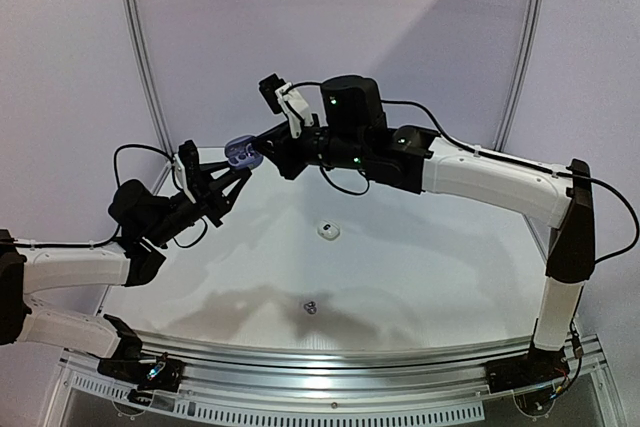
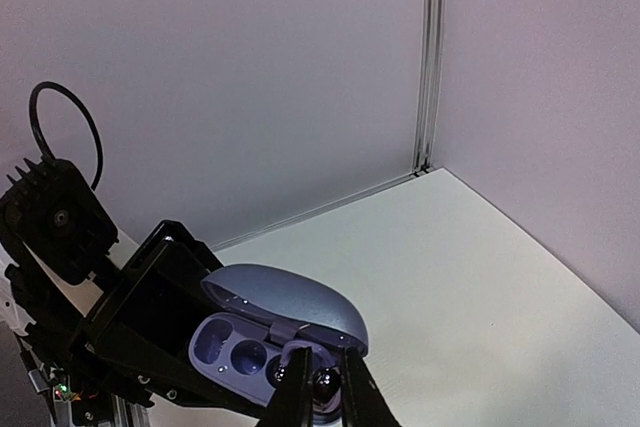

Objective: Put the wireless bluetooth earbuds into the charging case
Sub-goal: Adjust the right earbud in the right side groove of the charging case.

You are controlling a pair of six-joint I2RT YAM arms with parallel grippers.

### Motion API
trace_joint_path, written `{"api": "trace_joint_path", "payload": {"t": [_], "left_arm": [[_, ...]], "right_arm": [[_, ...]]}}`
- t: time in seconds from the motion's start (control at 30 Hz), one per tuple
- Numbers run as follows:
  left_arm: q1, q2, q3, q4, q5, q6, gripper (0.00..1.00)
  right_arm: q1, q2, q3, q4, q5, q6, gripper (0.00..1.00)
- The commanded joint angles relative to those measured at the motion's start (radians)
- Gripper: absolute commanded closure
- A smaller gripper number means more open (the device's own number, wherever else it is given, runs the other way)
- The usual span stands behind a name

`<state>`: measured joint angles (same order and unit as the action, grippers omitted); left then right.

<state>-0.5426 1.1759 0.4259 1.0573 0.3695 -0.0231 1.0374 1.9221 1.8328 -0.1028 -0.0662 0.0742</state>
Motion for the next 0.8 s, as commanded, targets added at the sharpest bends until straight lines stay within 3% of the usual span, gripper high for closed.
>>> {"api": "trace_joint_path", "payload": {"t": [0.0, 0.53, 0.77], "left_arm": [[0.009, -0.008, 0.018, 0.059, -0.021, -0.019, 1.00], [0.010, -0.009, 0.008, 0.109, -0.013, -0.019, 1.00], [0.010, -0.008, 0.009, 0.094, 0.008, -0.014, 1.00]], "right_arm": [[-0.010, 0.002, -0.038, -0.018, -0.014, 0.013, 0.91], [-0.020, -0.029, -0.112, 0.068, -0.099, 0.061, 0.91], [-0.020, -0.024, -0.065, 0.051, -0.107, 0.034, 0.88]]}}
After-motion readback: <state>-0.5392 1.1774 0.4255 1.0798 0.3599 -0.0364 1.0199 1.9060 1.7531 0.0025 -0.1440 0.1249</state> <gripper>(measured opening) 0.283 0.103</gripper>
